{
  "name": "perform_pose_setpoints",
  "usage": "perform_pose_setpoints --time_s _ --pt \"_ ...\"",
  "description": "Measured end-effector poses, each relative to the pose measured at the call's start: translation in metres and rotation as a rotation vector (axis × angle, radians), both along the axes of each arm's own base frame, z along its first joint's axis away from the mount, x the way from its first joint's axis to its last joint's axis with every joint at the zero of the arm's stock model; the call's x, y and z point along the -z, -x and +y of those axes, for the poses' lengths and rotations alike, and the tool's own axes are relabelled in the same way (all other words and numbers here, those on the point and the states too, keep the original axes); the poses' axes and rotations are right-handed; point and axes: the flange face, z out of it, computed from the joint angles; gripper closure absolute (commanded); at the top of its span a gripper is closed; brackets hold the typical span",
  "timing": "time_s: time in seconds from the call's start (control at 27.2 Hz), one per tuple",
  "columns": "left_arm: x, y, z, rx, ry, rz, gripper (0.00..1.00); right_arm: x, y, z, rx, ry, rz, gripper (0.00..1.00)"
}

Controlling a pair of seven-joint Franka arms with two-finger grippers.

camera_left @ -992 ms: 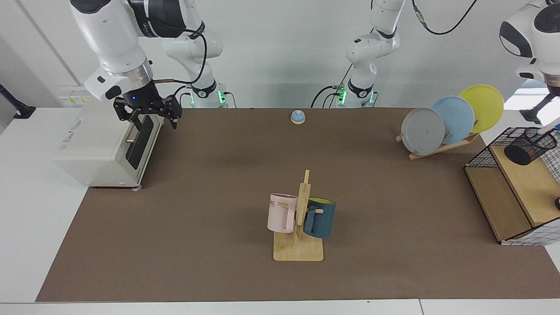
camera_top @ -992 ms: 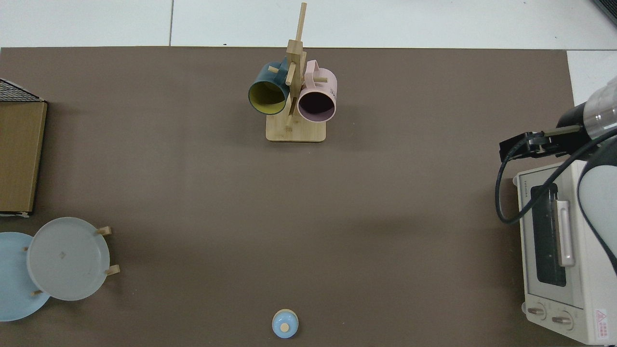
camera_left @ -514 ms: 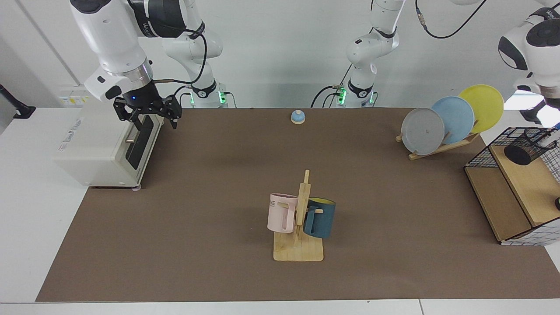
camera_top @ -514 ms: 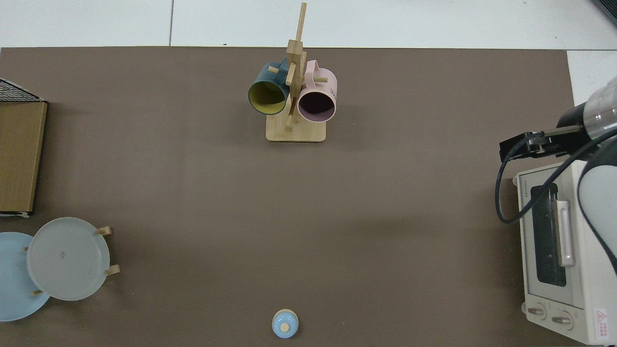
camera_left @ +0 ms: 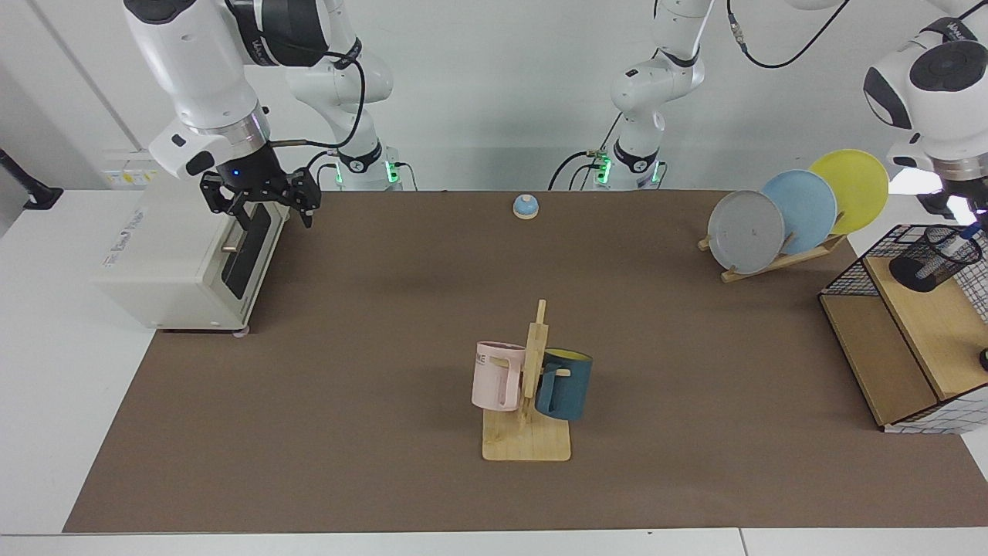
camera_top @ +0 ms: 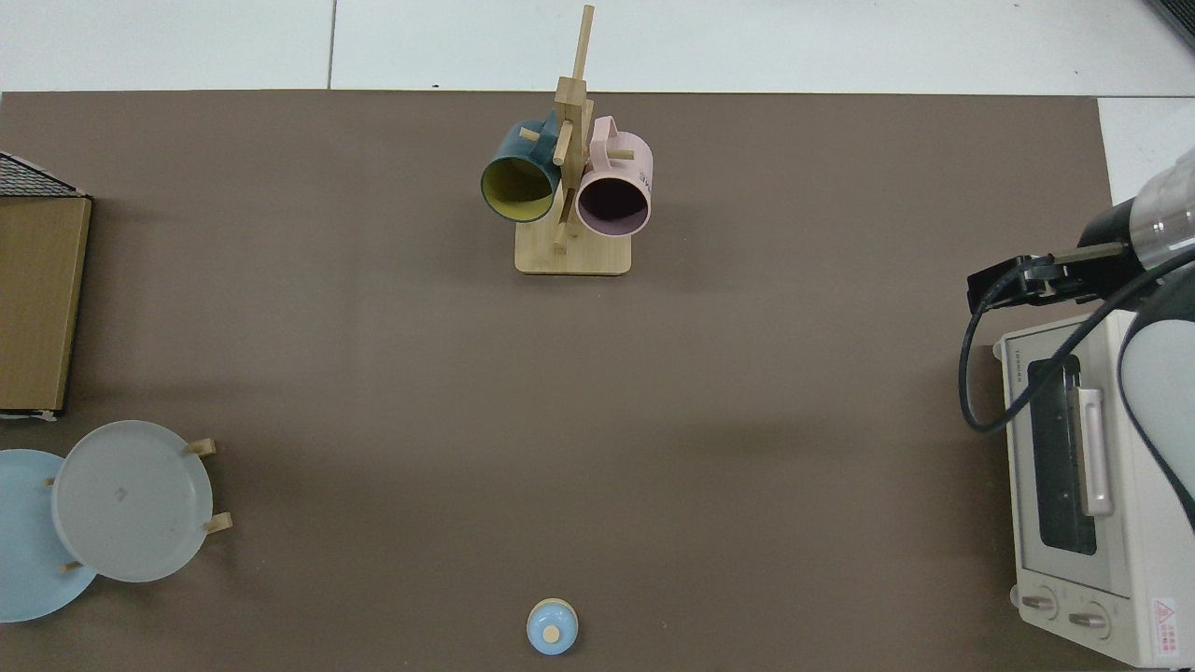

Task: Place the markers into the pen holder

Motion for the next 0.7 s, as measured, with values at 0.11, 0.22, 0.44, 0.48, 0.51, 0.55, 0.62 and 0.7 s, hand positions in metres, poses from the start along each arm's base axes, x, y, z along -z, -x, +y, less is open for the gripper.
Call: perform_pose_setpoints --time_s 0.11,0.22,0.44,0.48,0.51,0.55,0.62,0.7 --pt "-0.001 -0.005 -0.024 -0.031 0.025 -0.019 0.00 0.000 0.000 0.000 0.000 0.000 0.000 0.00" --pt "0.001 -0.008 -0.048 -0.075 0.090 -0.054 0.00 0.000 0.000 0.000 0.000 0.000 0.000 0.00" --pt "0.014 -0.011 -0.089 -0.232 0.276 -0.130 0.00 0.000 0.000 0.000 0.000 0.000 0.000 0.00" --pt "0.016 -0.011 -0.096 -0.270 0.305 -0.142 0.00 0.000 0.000 0.000 0.000 0.000 0.000 0.00" --pt "0.018 -0.011 -0.101 -0.307 0.330 -0.154 0.00 0.000 0.000 0.000 0.000 0.000 0.000 0.00" --pt "0.020 -0.010 -0.106 -0.342 0.355 -0.166 0.00 0.000 0.000 0.000 0.000 0.000 0.000 0.00" --pt "0.024 -0.010 -0.117 -0.409 0.402 -0.190 0.00 0.000 0.000 0.000 0.000 0.000 0.000 0.00" --pt "0.027 -0.011 -0.128 -0.469 0.443 -0.214 0.00 0.000 0.000 0.000 0.000 0.000 0.000 0.00"
